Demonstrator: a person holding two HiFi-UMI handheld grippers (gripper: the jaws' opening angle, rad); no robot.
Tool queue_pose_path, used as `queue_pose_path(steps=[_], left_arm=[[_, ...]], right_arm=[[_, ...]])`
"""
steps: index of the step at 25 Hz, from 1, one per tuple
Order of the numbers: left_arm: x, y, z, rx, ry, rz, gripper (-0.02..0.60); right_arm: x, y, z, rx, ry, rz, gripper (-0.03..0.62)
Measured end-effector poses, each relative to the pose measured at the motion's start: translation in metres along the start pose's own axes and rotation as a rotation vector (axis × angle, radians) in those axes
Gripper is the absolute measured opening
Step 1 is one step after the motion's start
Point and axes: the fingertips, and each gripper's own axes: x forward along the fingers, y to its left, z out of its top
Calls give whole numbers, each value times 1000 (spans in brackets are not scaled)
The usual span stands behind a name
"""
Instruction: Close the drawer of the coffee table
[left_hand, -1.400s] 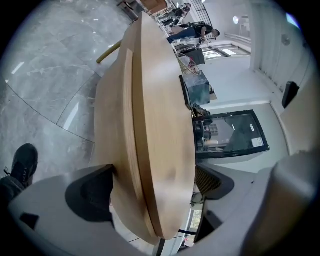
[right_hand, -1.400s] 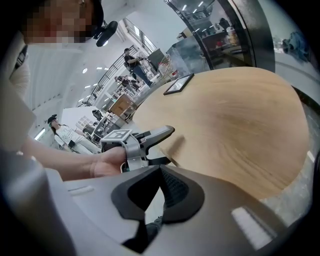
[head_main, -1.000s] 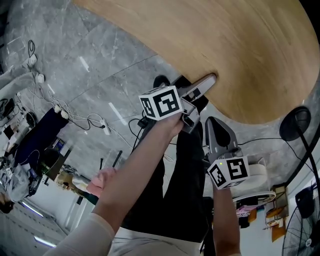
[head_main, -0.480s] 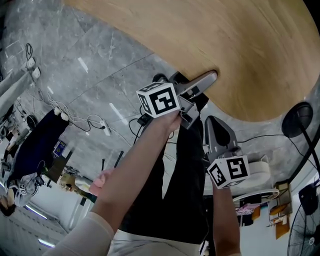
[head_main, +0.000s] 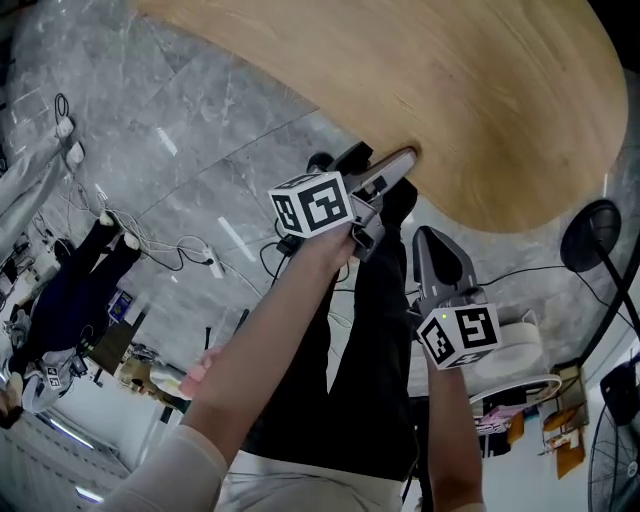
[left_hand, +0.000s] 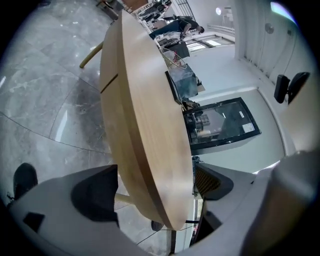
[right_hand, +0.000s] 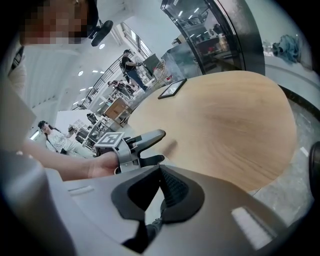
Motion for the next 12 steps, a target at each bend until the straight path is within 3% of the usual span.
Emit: queue_pose_path(steps=[5, 12], left_arm=[[-37, -7, 5, -8, -6, 30, 488], [-95, -64, 10, 69, -11, -6, 479]], right_arm=[[-12, 22, 10, -31, -12, 4, 11], [-49, 68, 39, -99, -40, 5, 11]])
